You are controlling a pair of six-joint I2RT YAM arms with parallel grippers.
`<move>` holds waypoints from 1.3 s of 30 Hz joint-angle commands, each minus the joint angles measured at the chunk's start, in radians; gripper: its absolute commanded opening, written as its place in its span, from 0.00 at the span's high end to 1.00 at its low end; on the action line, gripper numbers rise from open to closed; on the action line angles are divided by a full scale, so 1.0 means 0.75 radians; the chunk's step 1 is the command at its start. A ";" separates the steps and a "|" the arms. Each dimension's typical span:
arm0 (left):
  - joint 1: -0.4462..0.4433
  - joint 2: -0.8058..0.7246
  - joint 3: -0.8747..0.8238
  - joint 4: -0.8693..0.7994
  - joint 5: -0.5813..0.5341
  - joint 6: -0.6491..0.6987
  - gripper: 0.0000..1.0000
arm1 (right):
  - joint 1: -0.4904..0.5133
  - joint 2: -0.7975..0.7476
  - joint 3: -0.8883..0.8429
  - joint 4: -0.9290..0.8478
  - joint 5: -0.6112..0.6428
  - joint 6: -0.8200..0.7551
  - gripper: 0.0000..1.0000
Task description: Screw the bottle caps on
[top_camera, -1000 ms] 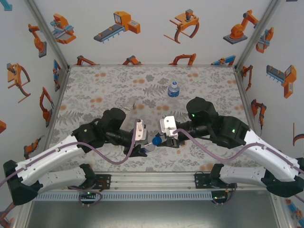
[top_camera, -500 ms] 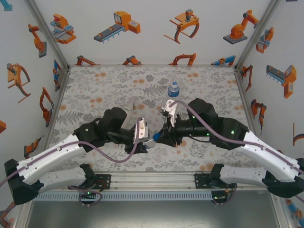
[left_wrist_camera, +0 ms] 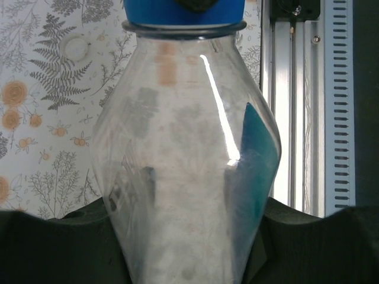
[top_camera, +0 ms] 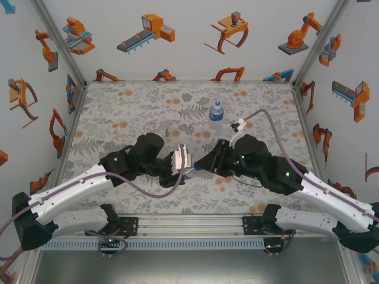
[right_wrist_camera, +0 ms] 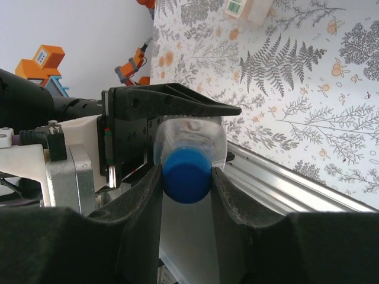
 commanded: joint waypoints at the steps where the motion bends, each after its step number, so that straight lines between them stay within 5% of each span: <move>1: -0.007 -0.026 0.029 0.082 0.042 0.019 1.00 | -0.003 -0.024 0.070 0.015 0.101 -0.155 0.66; 3: -0.007 -0.037 0.028 0.072 0.072 0.017 1.00 | -0.003 -0.032 0.109 0.023 0.083 -0.372 0.52; 6: -0.007 -0.053 0.022 0.062 0.130 0.017 1.00 | -0.003 -0.045 0.139 0.056 -0.043 -0.723 0.46; 11: -0.007 -0.067 0.036 0.012 0.242 0.016 1.00 | -0.002 -0.048 0.185 0.022 -0.352 -1.363 0.44; 20: -0.007 -0.082 0.058 -0.043 0.370 -0.022 1.00 | -0.003 0.082 0.354 -0.207 -0.822 -2.058 0.45; 39: -0.009 -0.101 0.068 -0.059 0.371 -0.028 1.00 | -0.003 0.125 0.297 -0.102 -0.840 -2.129 0.63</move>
